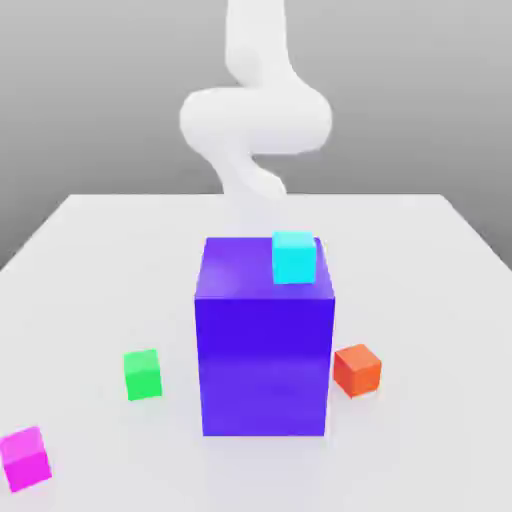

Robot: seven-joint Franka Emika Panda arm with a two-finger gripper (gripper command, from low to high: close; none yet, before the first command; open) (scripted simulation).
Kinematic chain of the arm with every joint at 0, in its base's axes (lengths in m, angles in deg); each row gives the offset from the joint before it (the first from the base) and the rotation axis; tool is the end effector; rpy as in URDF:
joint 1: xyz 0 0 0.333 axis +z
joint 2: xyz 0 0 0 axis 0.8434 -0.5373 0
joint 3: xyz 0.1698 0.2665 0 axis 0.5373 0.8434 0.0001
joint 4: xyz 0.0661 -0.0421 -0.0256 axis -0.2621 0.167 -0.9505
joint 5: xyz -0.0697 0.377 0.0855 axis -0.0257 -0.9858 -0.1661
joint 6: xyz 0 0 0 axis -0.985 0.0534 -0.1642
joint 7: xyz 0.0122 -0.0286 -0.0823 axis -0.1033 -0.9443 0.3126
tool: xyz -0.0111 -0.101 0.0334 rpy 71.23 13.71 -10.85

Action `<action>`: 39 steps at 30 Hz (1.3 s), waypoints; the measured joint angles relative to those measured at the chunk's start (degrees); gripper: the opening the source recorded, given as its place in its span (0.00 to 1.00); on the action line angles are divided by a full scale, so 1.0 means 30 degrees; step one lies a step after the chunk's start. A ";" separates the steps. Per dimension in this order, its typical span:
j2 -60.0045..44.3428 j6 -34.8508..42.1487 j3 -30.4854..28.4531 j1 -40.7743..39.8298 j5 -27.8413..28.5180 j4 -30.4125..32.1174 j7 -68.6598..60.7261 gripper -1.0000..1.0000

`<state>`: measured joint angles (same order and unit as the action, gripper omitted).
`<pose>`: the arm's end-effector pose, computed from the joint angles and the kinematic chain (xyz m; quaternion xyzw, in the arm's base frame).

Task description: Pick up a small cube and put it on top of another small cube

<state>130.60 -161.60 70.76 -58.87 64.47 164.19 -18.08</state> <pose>0.3793 -0.0192 0.6802 -0.8448 0.3961 -0.3280 0.1476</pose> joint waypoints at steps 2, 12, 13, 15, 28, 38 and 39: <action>-0.1473 -0.0465 -0.0321 -0.0391 -0.0149 0.0030 0.0466 0.50; -0.8413 -0.2655 -0.1986 -0.2142 -0.0981 0.0172 0.2567 0.50; -0.9106 -0.2873 -0.2165 -0.2307 -0.1084 0.0186 0.2762 0.50; -1.0492 -0.3307 -0.2525 -0.2627 -0.1308 0.0213 0.3139 0.50; -1.9563 -0.6087 -0.4204 -0.5339 -0.3170 0.0377 0.5306 0.50; -2.3374 -0.8688 -0.3004 -0.6584 -0.4597 -0.0336 0.4523 0.00; -2.3374 -0.8693 -0.3002 -0.6585 -0.4594 -0.0336 0.4527 0.00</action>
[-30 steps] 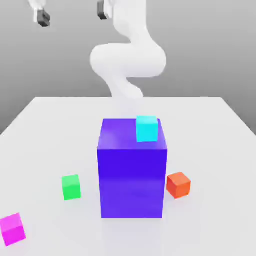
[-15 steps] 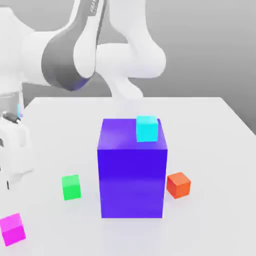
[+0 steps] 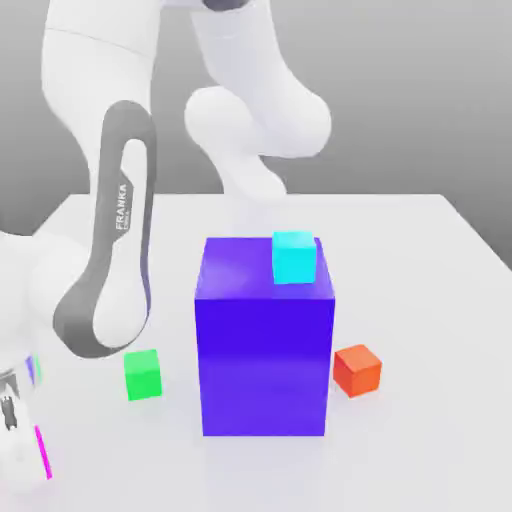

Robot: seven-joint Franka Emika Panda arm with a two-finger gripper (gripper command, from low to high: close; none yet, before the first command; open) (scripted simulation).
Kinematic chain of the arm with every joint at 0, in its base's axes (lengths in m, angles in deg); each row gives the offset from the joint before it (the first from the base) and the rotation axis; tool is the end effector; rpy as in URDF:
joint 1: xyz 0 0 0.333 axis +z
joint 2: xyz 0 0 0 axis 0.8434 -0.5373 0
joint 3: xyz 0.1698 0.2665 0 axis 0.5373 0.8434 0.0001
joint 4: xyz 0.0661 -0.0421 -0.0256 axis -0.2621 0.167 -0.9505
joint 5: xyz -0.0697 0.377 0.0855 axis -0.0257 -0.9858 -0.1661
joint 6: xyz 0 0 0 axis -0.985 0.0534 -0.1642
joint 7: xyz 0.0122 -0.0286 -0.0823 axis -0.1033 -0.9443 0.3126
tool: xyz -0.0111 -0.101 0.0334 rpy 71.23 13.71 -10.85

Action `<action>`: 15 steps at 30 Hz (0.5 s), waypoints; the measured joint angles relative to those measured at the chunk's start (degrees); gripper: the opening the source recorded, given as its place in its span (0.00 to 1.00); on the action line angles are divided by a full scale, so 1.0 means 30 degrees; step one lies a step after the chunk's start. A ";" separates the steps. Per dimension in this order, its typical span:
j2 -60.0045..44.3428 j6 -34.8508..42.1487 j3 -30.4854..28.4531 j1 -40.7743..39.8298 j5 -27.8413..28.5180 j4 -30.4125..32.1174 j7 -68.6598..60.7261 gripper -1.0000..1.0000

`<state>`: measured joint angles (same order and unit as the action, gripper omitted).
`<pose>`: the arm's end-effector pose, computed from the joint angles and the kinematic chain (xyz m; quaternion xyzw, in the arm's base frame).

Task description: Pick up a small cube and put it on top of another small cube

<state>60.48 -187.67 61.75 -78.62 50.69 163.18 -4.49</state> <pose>0.4364 -0.2850 0.1297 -0.6124 0.7906 -0.0007 0.0000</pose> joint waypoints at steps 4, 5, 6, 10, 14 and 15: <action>0.1144 0.0877 -0.0443 0.0325 0.0514 0.0272 0.0385 0.00; 0.1784 0.1361 -0.0672 0.0494 0.0804 0.0421 0.0598 0.00; 0.2454 0.1867 -0.0900 0.0658 0.1105 0.0577 0.0821 0.00; 0.5141 0.2343 -0.1136 0.1166 0.0591 0.2821 0.3039 0.00; 0.7948 0.2273 -0.1381 0.1714 0.0709 0.5570 0.6434 0.00; 0.8664 0.2221 -0.1268 0.1648 0.0975 0.6273 0.7458 0.00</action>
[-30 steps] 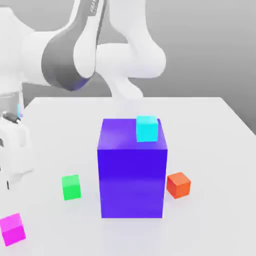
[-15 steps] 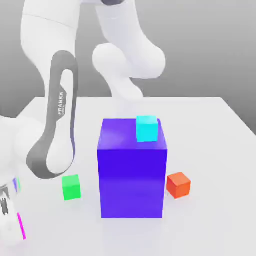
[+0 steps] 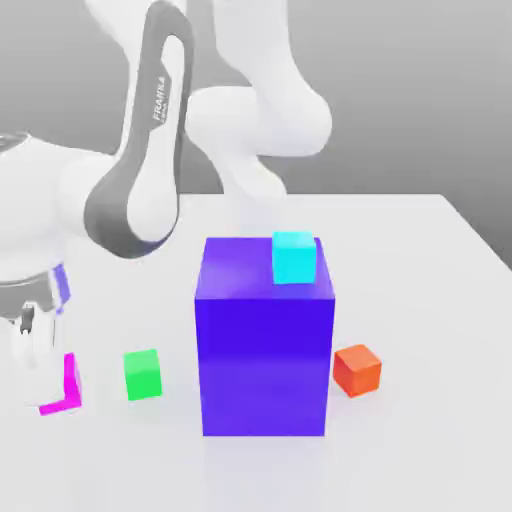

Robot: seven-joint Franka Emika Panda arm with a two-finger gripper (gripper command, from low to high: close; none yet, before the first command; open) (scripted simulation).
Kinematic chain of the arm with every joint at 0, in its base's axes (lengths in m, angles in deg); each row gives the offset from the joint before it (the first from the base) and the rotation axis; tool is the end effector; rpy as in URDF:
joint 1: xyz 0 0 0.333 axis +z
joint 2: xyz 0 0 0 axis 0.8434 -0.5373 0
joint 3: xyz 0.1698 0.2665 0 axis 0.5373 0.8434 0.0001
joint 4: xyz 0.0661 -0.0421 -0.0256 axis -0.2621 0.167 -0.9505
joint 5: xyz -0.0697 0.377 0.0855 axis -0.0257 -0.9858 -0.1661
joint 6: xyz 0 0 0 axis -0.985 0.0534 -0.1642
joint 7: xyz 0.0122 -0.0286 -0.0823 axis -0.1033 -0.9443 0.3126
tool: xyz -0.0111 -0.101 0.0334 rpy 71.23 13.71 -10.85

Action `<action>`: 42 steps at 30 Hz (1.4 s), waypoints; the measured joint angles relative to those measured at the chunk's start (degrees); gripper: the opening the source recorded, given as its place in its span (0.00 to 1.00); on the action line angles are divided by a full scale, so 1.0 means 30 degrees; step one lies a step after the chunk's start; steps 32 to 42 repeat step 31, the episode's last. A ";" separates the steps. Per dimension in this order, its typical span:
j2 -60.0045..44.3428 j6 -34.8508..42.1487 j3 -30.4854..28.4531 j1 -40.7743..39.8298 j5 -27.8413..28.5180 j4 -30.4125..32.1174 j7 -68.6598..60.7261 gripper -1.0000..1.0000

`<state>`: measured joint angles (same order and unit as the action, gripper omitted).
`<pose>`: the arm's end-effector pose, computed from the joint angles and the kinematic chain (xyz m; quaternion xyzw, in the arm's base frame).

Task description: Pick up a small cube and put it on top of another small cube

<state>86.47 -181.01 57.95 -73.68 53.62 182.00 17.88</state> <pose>0.3730 -0.2248 0.2307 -0.4715 0.8811 0.0184 0.0327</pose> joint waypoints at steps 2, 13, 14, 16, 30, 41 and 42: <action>0.1430 -0.0115 -0.0028 0.0037 0.0835 0.1412 0.2280 0.00; 0.3628 -0.2789 0.1933 -0.2621 0.5014 0.6236 1.1121 0.00; 0.2974 -0.3423 0.1930 -0.2566 0.4837 0.6218 1.1019 0.00; 0.1627 -0.4715 0.2008 -0.2376 0.4156 0.6172 1.0566 0.00; 0.4545 -0.1905 0.2215 -0.2920 0.5056 0.6308 1.1171 1.00; 0.5208 -0.1278 0.2251 -0.2958 0.5113 0.6344 1.1210 1.00; 0.5208 -0.1278 0.2251 -0.2958 0.5113 0.6344 1.1210 1.00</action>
